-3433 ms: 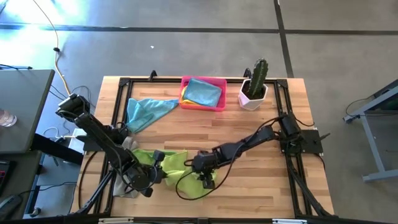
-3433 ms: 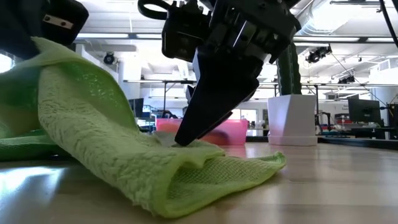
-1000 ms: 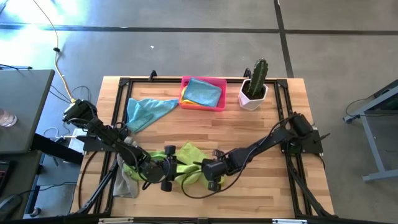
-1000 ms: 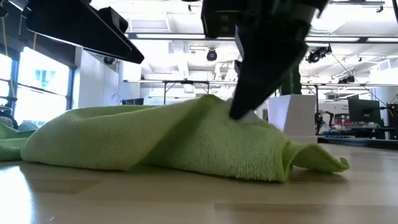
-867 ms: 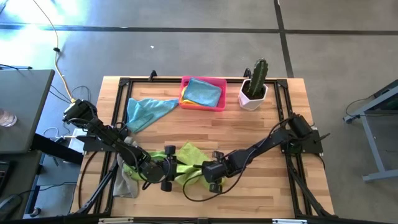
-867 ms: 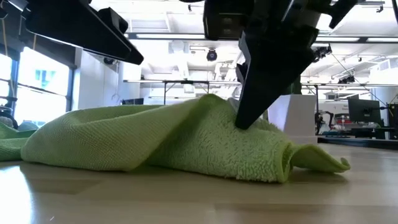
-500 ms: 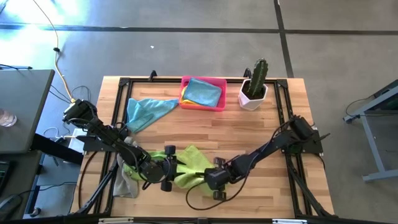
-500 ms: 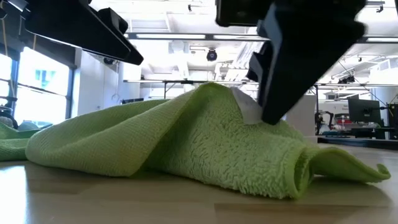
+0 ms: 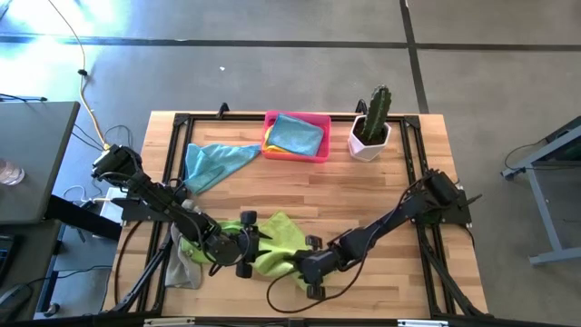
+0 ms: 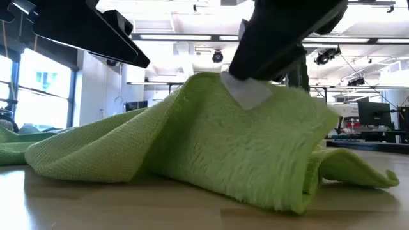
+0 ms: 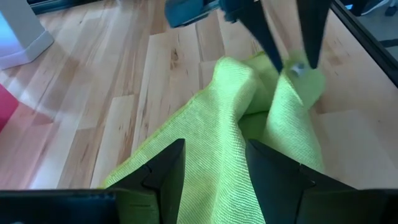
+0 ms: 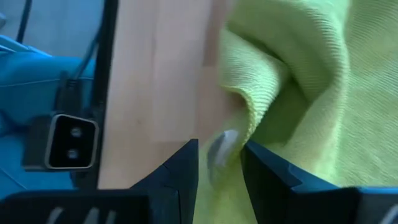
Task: Fold microfiber towels
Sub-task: Fold the light green microfiber cloth on the table
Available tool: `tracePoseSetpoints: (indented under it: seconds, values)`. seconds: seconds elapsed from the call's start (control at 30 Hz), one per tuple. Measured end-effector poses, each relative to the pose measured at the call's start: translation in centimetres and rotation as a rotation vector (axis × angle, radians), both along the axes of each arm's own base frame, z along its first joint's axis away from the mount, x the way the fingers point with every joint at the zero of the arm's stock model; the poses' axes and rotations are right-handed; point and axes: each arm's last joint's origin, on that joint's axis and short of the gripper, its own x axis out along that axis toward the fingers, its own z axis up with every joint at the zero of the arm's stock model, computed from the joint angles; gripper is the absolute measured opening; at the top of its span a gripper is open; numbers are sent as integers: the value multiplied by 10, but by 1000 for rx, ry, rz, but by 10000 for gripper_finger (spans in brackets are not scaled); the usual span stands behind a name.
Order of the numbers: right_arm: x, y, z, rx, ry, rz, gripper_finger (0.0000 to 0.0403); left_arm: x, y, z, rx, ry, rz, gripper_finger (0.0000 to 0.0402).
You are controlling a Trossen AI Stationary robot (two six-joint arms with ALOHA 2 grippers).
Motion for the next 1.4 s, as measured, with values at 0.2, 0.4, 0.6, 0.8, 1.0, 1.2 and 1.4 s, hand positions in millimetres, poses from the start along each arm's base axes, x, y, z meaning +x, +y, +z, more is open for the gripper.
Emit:
tracePoseSetpoints:
  seconds: [0.2, 0.4, 0.6, 0.8, 1.0, 1.2, 1.4]
  values:
    - [-4, 11, 1, -10, -38, -8, 112, 0, 0, 0, 3, 5, 0, 159]
    - [-5, 20, -22, 7, 24, -95, 112, 0, 0, 0, 3, 5, 0, 159]
    - [-5, 27, -35, 89, 77, -130, 112, 0, 0, -1, 4, 7, 0, 159]
    - [-4, 28, -35, 96, 55, -189, 112, -1, 1, -1, 9, 15, 1, 159]
    - [-4, 30, -34, 199, 79, -315, 112, -1, 1, -2, 14, 25, 0, 159]
    - [-7, 36, -36, 358, 140, -524, 112, -2, 1, -2, 18, 28, 3, 159]
    - [-8, 47, -49, 434, 161, -591, 112, -3, 2, -4, 33, 55, 3, 159]
